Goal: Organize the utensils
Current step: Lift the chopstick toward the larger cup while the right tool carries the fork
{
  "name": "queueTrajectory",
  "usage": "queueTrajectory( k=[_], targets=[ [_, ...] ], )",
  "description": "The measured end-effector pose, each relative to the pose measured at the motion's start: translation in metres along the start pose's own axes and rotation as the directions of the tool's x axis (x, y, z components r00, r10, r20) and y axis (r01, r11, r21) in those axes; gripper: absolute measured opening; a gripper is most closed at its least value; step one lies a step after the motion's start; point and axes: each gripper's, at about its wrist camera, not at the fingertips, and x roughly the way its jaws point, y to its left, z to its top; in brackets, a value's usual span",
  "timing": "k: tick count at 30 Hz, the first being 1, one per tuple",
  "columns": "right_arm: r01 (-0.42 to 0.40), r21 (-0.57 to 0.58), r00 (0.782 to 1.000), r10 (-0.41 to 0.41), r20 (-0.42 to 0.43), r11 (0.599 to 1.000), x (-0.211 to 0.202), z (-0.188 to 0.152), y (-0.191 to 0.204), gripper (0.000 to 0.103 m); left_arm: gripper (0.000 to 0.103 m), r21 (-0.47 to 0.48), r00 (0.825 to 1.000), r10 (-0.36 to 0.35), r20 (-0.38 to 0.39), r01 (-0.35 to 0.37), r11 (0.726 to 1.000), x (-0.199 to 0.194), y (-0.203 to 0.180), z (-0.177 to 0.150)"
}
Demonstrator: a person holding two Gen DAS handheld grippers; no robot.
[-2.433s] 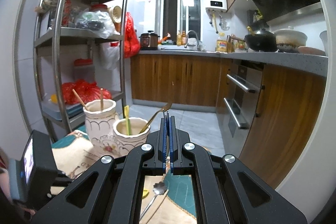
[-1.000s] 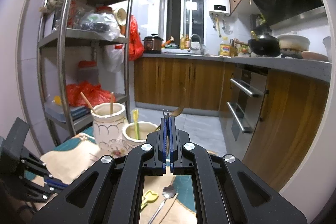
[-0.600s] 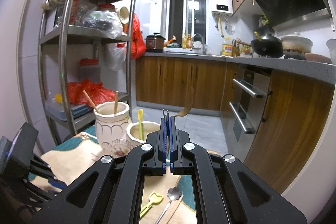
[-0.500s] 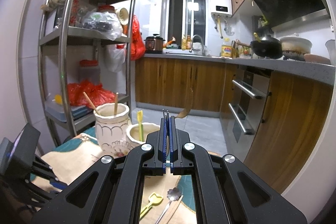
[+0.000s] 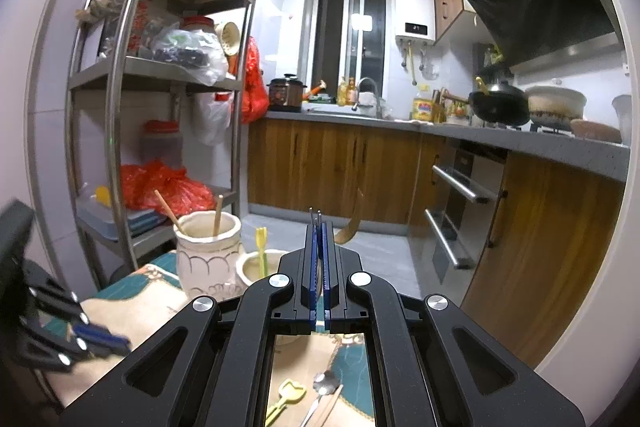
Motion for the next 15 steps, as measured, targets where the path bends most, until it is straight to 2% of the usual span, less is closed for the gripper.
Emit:
queueTrajectory(
  k=[2, 5, 8, 11, 15],
  targets=[
    [0.000, -0.005, 1.000, 0.000, 0.003, 1.000, 0.001, 0.003, 0.003, 0.003, 0.005, 0.007, 0.997, 0.012, 0.080, -0.012, 1.000, -0.011, 0.002, 0.006],
    [0.005, -0.014, 1.000, -0.005, 0.017, 1.000, 0.001, 0.009, 0.008, 0.003, 0.005, 0.003, 0.986, 0.056, 0.158, -0.057, 0.998, -0.020, 0.007, 0.015],
    [0.016, -0.019, 0.999, -0.015, 0.034, 1.000, 0.004, 0.018, 0.012, 0.003, 0.005, -0.056, 0.966, 0.091, 0.241, -0.080, 0.995, -0.032, 0.027, 0.030],
    [0.023, 0.004, 0.999, -0.023, 0.048, 1.000, 0.008, 0.027, 0.010, 0.003, 0.005, -0.140, 0.930, 0.137, 0.341, -0.094, 0.986, -0.050, 0.052, 0.048],
    [0.047, 0.018, 0.996, -0.049, 0.073, 0.999, 0.014, 0.041, 0.006, 0.003, 0.005, -0.217, 0.884, 0.199, 0.422, -0.114, 0.969, -0.061, 0.084, 0.073]
  ],
)
